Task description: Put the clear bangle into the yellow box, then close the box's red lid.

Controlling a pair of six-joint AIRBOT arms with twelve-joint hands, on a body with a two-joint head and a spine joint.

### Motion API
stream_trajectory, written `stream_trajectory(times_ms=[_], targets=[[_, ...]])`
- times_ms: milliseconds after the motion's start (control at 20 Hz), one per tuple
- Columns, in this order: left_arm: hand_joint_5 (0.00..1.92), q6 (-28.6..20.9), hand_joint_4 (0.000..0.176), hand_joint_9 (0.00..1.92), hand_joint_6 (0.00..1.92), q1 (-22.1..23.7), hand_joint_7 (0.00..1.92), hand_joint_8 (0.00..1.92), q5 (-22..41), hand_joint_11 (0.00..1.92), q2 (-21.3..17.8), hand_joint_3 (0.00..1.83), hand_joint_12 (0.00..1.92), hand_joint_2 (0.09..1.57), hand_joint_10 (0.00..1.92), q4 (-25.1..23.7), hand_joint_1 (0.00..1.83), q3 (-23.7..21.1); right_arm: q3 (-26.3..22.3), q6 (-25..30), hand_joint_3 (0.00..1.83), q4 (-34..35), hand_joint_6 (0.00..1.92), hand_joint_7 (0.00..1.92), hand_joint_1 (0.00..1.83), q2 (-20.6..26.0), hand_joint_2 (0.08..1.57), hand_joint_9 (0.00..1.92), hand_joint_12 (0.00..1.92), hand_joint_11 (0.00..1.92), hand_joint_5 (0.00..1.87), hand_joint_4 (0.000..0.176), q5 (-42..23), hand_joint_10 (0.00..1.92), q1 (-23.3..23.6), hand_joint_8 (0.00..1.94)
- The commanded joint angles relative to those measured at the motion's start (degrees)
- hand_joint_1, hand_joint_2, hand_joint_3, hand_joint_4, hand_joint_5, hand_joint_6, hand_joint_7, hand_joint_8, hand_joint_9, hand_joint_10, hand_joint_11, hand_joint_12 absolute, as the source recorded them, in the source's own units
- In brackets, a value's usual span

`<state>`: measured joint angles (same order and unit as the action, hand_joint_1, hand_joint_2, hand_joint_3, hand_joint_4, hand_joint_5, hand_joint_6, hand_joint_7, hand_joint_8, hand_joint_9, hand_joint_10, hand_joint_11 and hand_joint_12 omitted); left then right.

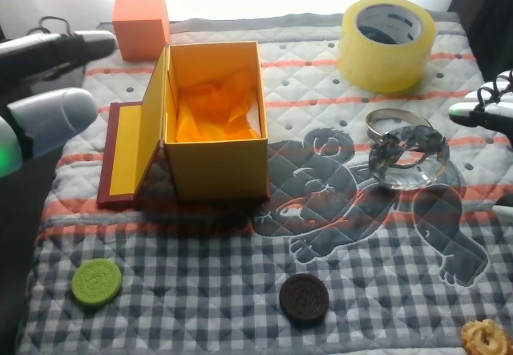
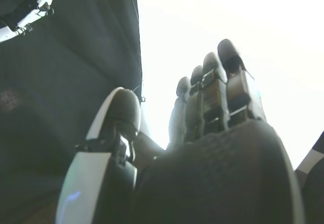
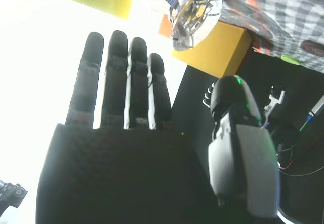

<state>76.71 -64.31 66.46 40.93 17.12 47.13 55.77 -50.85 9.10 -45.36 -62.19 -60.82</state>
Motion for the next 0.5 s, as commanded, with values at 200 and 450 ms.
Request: stream_trajectory(times_ms=[200,450], targets=[[0.46,-0.4,0.148,0.34,0.0,1.3,0.43,0.01,5.9,0.0,1.5,0.0,0.76,1.25,0.01,0.1,0.22,1.0,3.3,-0.7,0.0,-0.1,0.01,0.29,1.02,-4.0,1.07,0.24,0.14,0.22,0.28,0.071,-0.7,0.0,6.6,0.0],[0.44,-0.5,0.143,0.34,0.0,1.5,0.44,0.0,5.2,0.0,2.0,0.0,0.71,1.26,0.0,0.0,0.24,1.3,6.9,-1.0,0.0,-0.9,0.0,0.25,0.95,-8.5,1.08,0.17,0.32,0.03,0.27,0.107,4.0,0.0,12.8,0.0]])
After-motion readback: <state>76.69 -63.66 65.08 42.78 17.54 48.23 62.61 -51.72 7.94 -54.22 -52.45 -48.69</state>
